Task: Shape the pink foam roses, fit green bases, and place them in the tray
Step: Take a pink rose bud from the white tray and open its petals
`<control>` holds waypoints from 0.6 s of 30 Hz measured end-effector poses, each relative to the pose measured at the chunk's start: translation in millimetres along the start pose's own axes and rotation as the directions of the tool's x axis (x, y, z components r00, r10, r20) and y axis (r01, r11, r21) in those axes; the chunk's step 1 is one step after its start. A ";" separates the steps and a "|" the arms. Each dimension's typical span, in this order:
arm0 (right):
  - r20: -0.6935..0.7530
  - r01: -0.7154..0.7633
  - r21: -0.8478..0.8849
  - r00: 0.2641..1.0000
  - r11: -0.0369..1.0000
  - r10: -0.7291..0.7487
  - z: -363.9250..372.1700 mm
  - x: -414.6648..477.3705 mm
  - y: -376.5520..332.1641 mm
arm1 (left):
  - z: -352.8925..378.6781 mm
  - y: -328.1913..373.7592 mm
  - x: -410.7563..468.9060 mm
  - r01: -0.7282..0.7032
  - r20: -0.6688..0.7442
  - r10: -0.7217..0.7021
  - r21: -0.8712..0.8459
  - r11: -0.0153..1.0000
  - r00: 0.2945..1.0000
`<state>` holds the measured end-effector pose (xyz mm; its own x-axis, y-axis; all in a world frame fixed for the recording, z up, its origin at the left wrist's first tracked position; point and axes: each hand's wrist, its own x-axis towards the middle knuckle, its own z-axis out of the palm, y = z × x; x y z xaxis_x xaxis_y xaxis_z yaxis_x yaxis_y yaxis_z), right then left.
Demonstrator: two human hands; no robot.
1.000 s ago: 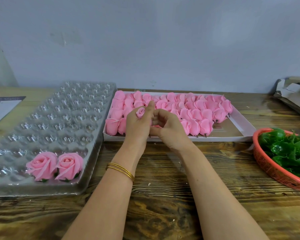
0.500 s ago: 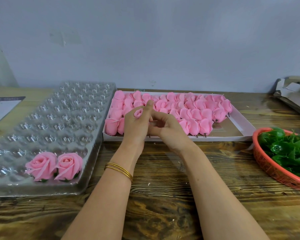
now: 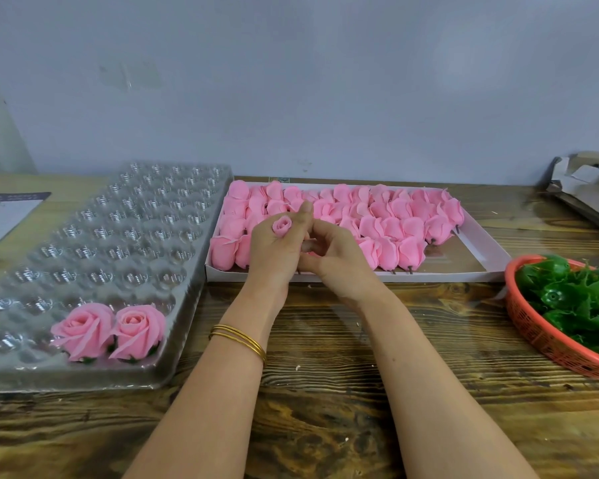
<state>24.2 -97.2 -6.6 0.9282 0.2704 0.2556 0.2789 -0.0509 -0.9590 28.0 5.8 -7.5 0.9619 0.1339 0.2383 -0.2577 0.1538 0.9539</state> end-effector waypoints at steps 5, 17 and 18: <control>0.058 -0.041 0.048 0.998 0.998 0.038 -1.2 -2.0 -1.1 | -1.1 0.4 1.1 0.021 0.003 -0.021 0.036 0.999 1.000; -0.037 -0.042 0.022 0.998 0.999 0.043 -2.0 1.3 1.6 | 3.9 1.5 -0.2 0.091 -0.067 -0.093 -0.035 0.995 0.993; -0.043 -0.043 0.021 0.998 0.999 0.043 -1.9 1.5 2.3 | 3.6 2.1 -0.6 0.087 -0.061 -0.088 -0.025 0.996 0.994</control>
<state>26.7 -98.7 -8.2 0.9492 0.2264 0.2187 0.2339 -0.0426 -0.9713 27.2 2.6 -5.0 0.9736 0.1788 0.1416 -0.1753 0.1892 0.9662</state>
